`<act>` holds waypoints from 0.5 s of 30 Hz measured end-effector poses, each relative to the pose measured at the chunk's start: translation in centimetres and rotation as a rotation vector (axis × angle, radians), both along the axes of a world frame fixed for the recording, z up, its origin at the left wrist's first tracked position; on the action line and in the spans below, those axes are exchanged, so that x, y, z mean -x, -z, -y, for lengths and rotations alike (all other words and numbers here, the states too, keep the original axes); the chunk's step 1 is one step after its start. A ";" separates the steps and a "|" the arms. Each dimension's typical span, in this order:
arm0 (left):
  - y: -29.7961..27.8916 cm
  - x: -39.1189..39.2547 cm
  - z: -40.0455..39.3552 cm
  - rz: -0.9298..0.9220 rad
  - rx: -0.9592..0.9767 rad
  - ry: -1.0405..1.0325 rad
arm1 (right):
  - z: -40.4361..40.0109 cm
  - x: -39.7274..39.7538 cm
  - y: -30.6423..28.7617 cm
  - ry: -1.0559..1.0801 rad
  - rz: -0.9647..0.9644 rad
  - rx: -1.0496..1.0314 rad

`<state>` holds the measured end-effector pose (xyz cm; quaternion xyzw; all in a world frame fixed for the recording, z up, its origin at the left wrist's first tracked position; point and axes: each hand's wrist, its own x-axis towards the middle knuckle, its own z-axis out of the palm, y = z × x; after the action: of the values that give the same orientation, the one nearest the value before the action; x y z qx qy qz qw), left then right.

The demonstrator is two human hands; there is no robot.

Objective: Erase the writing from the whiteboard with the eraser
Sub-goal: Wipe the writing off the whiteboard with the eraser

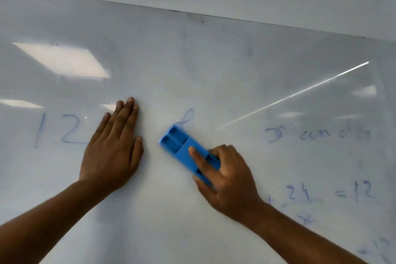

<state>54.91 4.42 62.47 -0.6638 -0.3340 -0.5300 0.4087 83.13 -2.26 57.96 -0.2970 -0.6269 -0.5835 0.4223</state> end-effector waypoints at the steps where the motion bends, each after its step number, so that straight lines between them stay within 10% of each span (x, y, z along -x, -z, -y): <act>1: 0.1 0.1 -0.1 -0.004 -0.003 0.000 | 0.2 -0.6 0.1 0.029 0.070 0.010; 8: 0.1 0.0 -0.2 0.018 0.002 -0.013 | 1.4 -3.1 -8.8 -0.060 -0.690 -0.122; 15: 0.1 -0.2 0.1 0.007 0.027 -0.003 | -0.4 1.3 -4.1 -0.017 0.051 0.003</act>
<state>55.10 4.36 62.36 -0.6668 -0.3436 -0.5273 0.3992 81.85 -1.85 62.03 -0.2776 -0.6408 -0.5862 0.4107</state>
